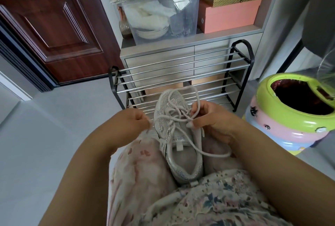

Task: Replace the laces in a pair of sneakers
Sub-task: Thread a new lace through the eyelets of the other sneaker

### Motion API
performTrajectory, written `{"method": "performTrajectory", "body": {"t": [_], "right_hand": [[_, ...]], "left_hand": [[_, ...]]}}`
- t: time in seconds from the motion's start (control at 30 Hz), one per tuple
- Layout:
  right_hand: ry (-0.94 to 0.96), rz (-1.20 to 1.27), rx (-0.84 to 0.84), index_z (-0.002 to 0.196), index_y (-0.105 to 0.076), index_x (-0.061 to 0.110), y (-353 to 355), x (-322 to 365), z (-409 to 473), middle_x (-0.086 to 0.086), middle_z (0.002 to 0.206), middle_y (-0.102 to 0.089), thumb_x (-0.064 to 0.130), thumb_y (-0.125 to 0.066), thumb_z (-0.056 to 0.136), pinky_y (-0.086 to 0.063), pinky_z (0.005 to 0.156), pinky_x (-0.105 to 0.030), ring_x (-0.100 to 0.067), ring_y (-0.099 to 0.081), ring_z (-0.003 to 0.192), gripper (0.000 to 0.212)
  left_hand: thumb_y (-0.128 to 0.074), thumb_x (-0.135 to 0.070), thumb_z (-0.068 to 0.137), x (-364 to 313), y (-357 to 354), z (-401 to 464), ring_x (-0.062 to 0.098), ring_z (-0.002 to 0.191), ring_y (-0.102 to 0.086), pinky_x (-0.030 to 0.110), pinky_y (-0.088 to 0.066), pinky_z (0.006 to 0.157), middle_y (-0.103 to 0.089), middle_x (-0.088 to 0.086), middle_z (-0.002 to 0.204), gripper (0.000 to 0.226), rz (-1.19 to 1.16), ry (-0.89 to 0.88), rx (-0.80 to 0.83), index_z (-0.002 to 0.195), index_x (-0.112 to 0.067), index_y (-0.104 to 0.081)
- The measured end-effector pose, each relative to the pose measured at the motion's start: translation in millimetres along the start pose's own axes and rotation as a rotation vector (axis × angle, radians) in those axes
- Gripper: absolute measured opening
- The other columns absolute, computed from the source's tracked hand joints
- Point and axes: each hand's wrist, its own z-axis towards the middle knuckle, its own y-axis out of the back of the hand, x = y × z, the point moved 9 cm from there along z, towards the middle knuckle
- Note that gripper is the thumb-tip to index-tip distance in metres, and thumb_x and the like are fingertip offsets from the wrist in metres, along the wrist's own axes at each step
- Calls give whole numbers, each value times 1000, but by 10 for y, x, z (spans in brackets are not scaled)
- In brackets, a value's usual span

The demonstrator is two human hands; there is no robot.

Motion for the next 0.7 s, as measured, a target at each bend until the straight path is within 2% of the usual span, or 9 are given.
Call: {"method": "performTrajectory", "body": {"t": [0.07,0.13,0.27,0.33,0.43,0.5,0.57,0.63,0.7], "right_hand": [[12,-33,-5,76,-52,14,-17,23,-9,-4,69,-58,-9,-72,48,-42,69,-32,-21,-56,68,42],[26,-59,-9,77,-51,13,-31,49,-18,-3,69,-57,-9,-72,48,-45,67,-30,-20,-57,66,42],[48,-54,5,80,-50,12,-48,86,-36,-5,70,-56,-11,-71,50,-50,61,-25,-19,-59,65,43],[55,-55,1,80,-50,11,-37,94,-42,-6,71,-56,-11,-71,50,-51,60,-24,-19,-60,66,43],[56,-58,-1,81,-50,12,-16,89,-46,-7,74,-58,-10,-72,50,-50,65,-29,-21,-59,69,44],[50,-59,-1,80,-50,13,-8,81,-47,-4,72,-59,-9,-72,50,-48,67,-30,-19,-58,69,43],[43,-54,2,80,-51,13,-6,68,-45,-2,71,-60,-8,-72,50,-47,69,-32,-18,-58,70,43],[40,-53,9,79,-51,13,-15,55,-40,-3,72,-61,-8,-73,50,-47,72,-34,-21,-58,72,42],[38,-56,14,78,-51,13,-29,47,-32,-3,71,-61,-7,-73,51,-47,71,-34,-22,-57,71,40]], "left_hand": [[-60,-37,90,-159,-5,-30,10,58,-47,25,-39,56,-58,-1,69,21,32,-110,-112,83,-17,-64],[-62,-39,87,-377,-59,-64,7,56,-46,24,-38,56,-54,-6,69,14,-29,-255,-173,82,-26,-62],[-68,-35,83,-665,-355,7,8,74,-54,23,-38,60,-55,-9,81,9,208,-446,-165,88,-29,-67],[-69,-33,83,-723,-479,48,13,73,-53,26,-38,59,-52,-9,72,9,328,-496,-167,75,-28,-65],[-63,-29,88,-724,-502,101,14,65,-49,30,-40,59,-46,-8,64,32,325,-539,-174,59,-31,-51],[-60,-24,90,-764,-403,40,6,60,-46,26,-39,60,-46,-7,66,35,147,-563,-174,57,-29,-54],[-59,-21,91,-768,-226,-52,1,64,-48,17,-39,64,-51,-1,76,28,-108,-520,-216,63,-20,-63],[-60,-18,90,-694,-12,-110,0,67,-51,20,-40,70,-57,0,76,27,-404,-465,-292,63,-16,-65],[-61,-18,83,-558,226,-126,7,65,-52,27,-40,73,-58,-5,64,28,-735,-437,-368,56,-21,-64]]}}
